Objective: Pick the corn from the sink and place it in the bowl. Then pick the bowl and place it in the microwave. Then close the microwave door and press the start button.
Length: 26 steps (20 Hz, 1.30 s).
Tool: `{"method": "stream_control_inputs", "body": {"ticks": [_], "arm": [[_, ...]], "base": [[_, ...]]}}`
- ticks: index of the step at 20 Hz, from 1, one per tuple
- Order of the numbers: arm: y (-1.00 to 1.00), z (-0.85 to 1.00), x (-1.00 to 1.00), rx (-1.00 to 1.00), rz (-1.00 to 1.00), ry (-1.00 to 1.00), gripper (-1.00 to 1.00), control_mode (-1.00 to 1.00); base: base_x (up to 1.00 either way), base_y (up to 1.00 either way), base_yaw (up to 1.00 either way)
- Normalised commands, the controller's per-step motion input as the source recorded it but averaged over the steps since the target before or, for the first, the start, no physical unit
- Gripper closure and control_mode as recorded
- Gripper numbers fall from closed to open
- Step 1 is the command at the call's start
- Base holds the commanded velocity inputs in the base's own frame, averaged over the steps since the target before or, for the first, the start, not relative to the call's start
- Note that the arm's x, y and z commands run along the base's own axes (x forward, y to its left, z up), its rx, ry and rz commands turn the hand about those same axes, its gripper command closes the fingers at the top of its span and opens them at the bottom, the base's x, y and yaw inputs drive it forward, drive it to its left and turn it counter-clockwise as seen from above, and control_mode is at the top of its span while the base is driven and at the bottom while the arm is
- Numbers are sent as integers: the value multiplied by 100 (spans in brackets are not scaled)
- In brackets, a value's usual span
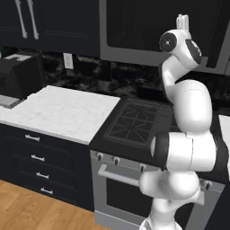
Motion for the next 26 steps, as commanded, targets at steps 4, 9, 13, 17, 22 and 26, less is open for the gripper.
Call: {"method": "stream_control_inputs", "body": {"ticks": [4,9,13,17,22,26], "arm": [[-12,-60,88,0,0,0,-100,-100],[3,-51,67,0,0,0,-100,-100],[35,2,-51,-2,0,7,-100,-100],[28,31,-97,-7,2,12,-100,-100],[9,27,-97,-15,7,25,-100,-100],[0,9,-85,-22,10,32,-100,-100]], "base": [[0,0,0],[0,0,0],[0,0,0],[0,0,0],[0,0,0],[0,0,0]]}}
